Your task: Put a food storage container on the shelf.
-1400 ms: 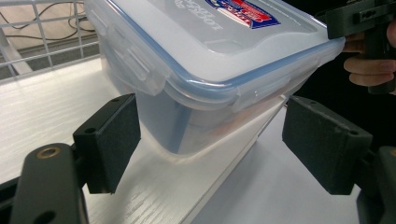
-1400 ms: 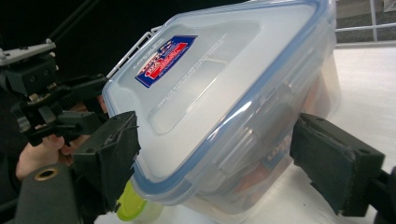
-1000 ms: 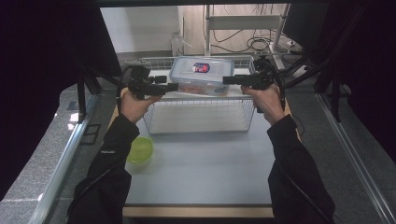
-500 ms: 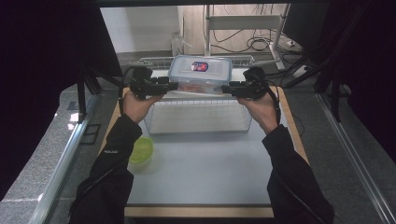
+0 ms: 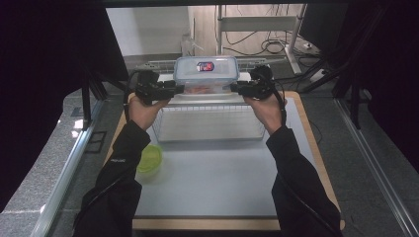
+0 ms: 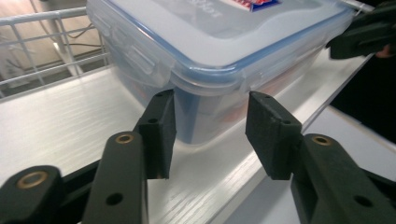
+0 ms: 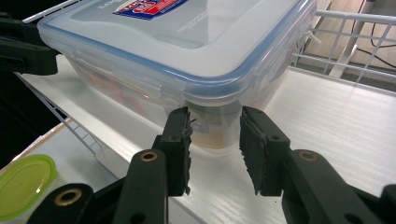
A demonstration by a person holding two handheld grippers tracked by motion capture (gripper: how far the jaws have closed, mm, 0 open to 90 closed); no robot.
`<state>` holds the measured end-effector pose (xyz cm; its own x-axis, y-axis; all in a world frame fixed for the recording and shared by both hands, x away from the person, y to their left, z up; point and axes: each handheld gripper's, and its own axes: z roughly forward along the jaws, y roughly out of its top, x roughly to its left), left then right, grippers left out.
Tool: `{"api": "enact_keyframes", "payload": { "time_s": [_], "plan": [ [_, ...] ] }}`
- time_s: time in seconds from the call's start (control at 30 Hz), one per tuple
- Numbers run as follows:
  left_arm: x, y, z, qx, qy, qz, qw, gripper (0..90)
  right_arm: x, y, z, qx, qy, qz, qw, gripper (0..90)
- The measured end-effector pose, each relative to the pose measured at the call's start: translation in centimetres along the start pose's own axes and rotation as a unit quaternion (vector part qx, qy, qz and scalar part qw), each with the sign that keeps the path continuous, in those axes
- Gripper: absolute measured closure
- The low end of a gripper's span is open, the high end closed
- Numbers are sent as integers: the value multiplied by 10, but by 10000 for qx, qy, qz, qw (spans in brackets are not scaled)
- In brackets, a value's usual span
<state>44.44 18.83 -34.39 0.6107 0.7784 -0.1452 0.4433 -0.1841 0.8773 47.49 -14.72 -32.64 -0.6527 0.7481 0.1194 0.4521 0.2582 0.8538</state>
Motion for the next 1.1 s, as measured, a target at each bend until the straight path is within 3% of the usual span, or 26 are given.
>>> {"api": "enact_keyframes", "payload": {
  "time_s": [0.1, 0.17, 0.3, 0.47, 0.63, 0.8, 1.1],
  "plan": [
    [-3, -1, -2, -38, -16, 38, 10000, 531, 1, -2, -2, -45, 10, -12, 10000, 623],
    [-6, -3, -6, -55, -10, 94, 9999, 471, 4, -5, -6, -148, 89, -16, 9999, 581],
    [-16, -9, -14, -48, 64, 373, 9993, 347, 13, -13, -16, -270, 66, -298, 9992, 470],
    [-30, -27, -26, -145, -163, 531, 9984, 220, 24, -29, -27, -298, 152, -568, 9978, 330],
    [-47, -54, -36, -80, -276, 813, 9963, 149, 32, -47, -34, -312, 262, -714, 9966, 243],
    [-55, -80, -46, -121, -383, 801, 9960, 102, 37, -70, -39, -284, 486, -712, 9959, 158],
    [-70, -125, -49, -223, -585, 661, 9958, 61, 44, -108, -44, -80, 608, -877, 9943, 68]
  ]
}}
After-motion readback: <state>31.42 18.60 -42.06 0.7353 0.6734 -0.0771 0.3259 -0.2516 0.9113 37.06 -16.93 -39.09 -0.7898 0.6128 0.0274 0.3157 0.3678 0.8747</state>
